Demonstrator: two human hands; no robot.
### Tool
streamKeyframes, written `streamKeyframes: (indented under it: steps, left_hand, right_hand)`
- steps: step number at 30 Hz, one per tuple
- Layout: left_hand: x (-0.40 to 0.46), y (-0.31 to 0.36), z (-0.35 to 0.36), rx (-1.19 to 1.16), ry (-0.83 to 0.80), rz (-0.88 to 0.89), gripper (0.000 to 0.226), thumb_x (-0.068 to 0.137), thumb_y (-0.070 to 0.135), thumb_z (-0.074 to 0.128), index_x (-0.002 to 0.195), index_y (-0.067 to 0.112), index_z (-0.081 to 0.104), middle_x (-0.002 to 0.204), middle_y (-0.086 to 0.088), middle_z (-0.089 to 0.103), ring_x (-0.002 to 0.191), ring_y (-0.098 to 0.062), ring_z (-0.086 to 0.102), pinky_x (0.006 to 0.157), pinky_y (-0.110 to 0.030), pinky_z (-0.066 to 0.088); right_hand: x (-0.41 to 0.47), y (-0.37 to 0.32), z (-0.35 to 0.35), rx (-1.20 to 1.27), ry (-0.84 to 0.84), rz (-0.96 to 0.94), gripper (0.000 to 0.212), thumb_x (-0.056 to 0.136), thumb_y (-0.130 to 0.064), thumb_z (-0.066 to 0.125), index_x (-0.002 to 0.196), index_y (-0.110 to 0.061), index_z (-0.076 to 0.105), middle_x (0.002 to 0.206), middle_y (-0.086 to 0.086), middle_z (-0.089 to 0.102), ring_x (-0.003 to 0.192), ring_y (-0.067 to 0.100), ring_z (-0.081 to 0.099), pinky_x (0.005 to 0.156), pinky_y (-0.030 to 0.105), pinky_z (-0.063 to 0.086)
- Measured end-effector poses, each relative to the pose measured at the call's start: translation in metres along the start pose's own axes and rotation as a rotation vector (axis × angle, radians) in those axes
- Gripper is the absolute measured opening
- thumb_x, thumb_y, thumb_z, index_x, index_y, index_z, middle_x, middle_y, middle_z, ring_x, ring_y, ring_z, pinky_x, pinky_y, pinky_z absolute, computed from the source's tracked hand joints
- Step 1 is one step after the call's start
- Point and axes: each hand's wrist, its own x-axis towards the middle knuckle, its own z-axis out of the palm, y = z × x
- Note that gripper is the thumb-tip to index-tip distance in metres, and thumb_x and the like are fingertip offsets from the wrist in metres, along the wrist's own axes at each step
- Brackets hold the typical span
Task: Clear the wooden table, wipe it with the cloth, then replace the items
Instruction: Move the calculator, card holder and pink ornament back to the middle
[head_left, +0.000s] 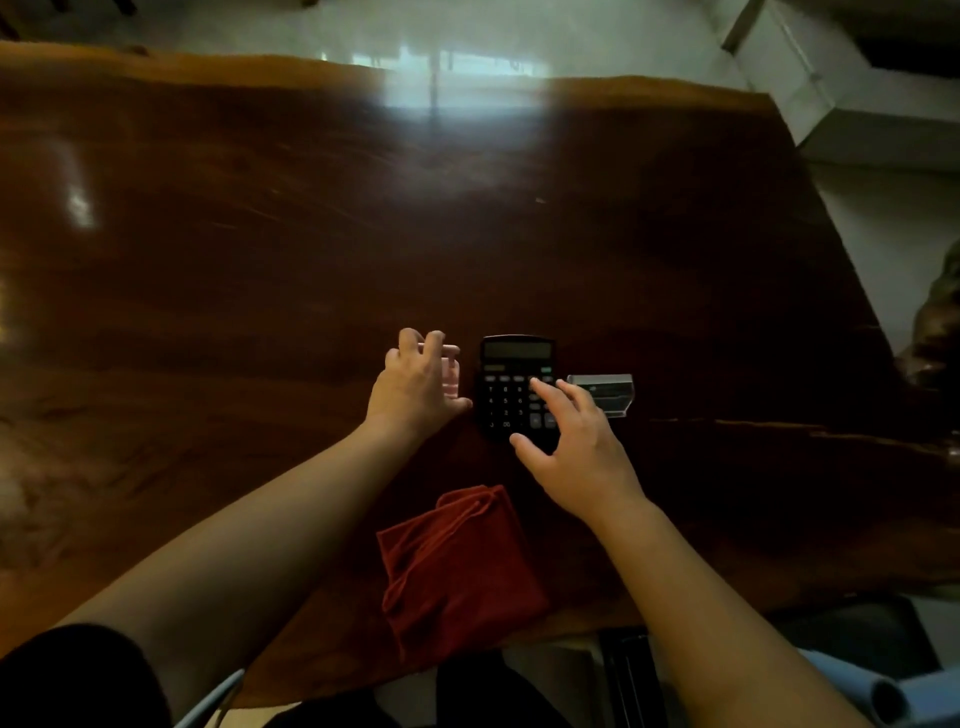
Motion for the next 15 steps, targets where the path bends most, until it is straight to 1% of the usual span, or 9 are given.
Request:
streamKeyframes:
  steps: [5,8,12,14,15]
  left_hand:
    - [0.0,0.006,0.012,0.054,0.001,0.003,0.094,0.066,0.05,0.089,0.139,0.018,0.039,0.135,-0.013,0.039,0.11,-0.033,0.052,0.078,-0.042,0.056]
    - [0.001,0.008,0.015,0.042,0.005,-0.012,0.092,0.066,0.051,0.089,0.137,0.019,0.04,0.134,-0.013,0.039,0.11,-0.033,0.052,0.078,-0.041,0.055]
    - [-0.001,0.008,0.016,0.03,-0.019,-0.029,0.095,0.065,0.055,0.088,0.139,0.022,0.038,0.137,-0.012,0.038,0.114,-0.033,0.053,0.079,-0.041,0.055]
    - [-0.004,0.006,0.014,0.033,-0.021,-0.032,0.102,0.065,0.06,0.085,0.144,0.024,0.033,0.143,-0.011,0.036,0.119,-0.034,0.052,0.082,-0.044,0.056]
    - [-0.005,0.006,0.012,0.044,-0.015,-0.038,0.106,0.065,0.063,0.084,0.148,0.025,0.03,0.147,-0.01,0.035,0.123,-0.034,0.05,0.085,-0.047,0.056]
  right_hand:
    - [-0.002,0.012,0.005,0.03,-0.024,-0.001,0.073,0.09,-0.05,0.067,0.153,-0.037,0.032,0.158,-0.001,0.031,0.141,0.02,0.033,0.101,0.042,0.045]
    - [-0.004,0.015,0.009,0.03,-0.034,-0.01,0.073,0.09,-0.05,0.066,0.153,-0.036,0.032,0.158,-0.001,0.032,0.141,0.021,0.034,0.101,0.042,0.046]
    - [-0.007,0.019,0.011,0.031,-0.05,-0.011,0.074,0.09,-0.05,0.066,0.153,-0.037,0.031,0.157,-0.002,0.032,0.14,0.02,0.034,0.101,0.042,0.046]
    - [-0.009,0.02,0.011,0.028,-0.056,-0.019,0.074,0.09,-0.05,0.066,0.154,-0.036,0.031,0.157,-0.002,0.031,0.14,0.02,0.034,0.1,0.042,0.047]
    - [-0.01,0.021,0.011,0.027,-0.058,-0.024,0.074,0.09,-0.05,0.066,0.154,-0.036,0.031,0.157,-0.002,0.031,0.14,0.02,0.034,0.1,0.042,0.047]
